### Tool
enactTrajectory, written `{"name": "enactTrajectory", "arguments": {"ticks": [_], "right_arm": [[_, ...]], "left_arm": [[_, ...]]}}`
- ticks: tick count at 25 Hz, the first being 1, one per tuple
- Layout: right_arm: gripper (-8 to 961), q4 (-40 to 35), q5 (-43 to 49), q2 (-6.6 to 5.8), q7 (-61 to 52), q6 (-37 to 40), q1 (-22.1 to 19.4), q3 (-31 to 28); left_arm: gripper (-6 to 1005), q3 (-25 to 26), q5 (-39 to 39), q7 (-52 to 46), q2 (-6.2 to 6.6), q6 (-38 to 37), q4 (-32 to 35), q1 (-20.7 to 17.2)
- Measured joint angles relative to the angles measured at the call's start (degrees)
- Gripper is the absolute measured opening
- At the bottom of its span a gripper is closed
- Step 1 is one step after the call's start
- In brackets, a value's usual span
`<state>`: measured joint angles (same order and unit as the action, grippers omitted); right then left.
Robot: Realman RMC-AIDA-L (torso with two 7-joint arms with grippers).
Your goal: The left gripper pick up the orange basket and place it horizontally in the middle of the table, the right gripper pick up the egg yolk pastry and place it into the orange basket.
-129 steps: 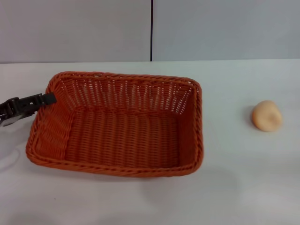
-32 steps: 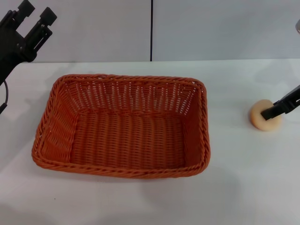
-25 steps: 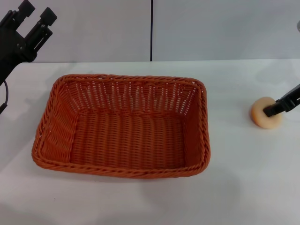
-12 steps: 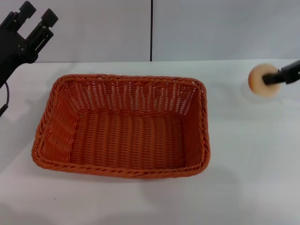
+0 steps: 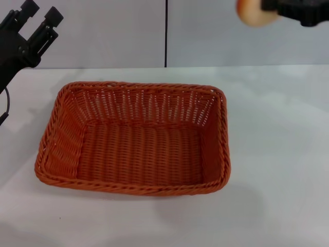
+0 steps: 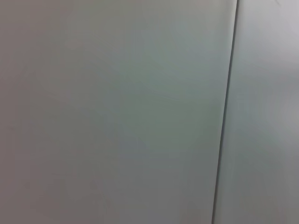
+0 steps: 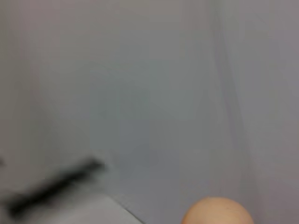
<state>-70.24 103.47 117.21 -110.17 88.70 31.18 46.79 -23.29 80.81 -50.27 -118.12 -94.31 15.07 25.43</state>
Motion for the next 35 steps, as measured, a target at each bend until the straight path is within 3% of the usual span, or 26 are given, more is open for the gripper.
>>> {"name": "enactTrajectory", "arguments": {"ticks": [3, 11, 16, 24, 28, 35], "right_arm": [[139, 4.7, -8.2, -0.08, 4.3, 4.2, 2.1, 2.8], [114, 13.9, -8.7, -0.21, 7.1, 5.8, 8.2, 10.9], [102, 14.9, -7.6, 0.06, 6.7, 5.8, 8.7, 11.7], [451, 14.8, -8.0, -0.26, 6.7, 6.6, 5.9, 11.2], [659, 13.6, -8.3, 0.08, 7.6, 7.5, 3.5, 7.9], [658, 15.6, -13.5, 1.22, 19.7, 8.1, -3.3, -2.1]], "left_arm": [[676, 0.0, 0.0, 0.0, 0.00, 0.0, -0.1, 0.2], [675, 0.0, -0.2, 0.0, -0.01, 0.1, -0.2, 0.3], [675, 0.0, -0.2, -0.1, -0.08, 0.1, -0.2, 0.5], [675, 0.0, 0.0, -0.2, -0.10, 0.0, -0.2, 0.9], [675, 0.0, -0.1, -0.2, -0.10, 0.0, -0.2, 1.1], [674, 0.3, -0.4, -0.2, -0.17, 0.0, -0.2, 1.4]]}}
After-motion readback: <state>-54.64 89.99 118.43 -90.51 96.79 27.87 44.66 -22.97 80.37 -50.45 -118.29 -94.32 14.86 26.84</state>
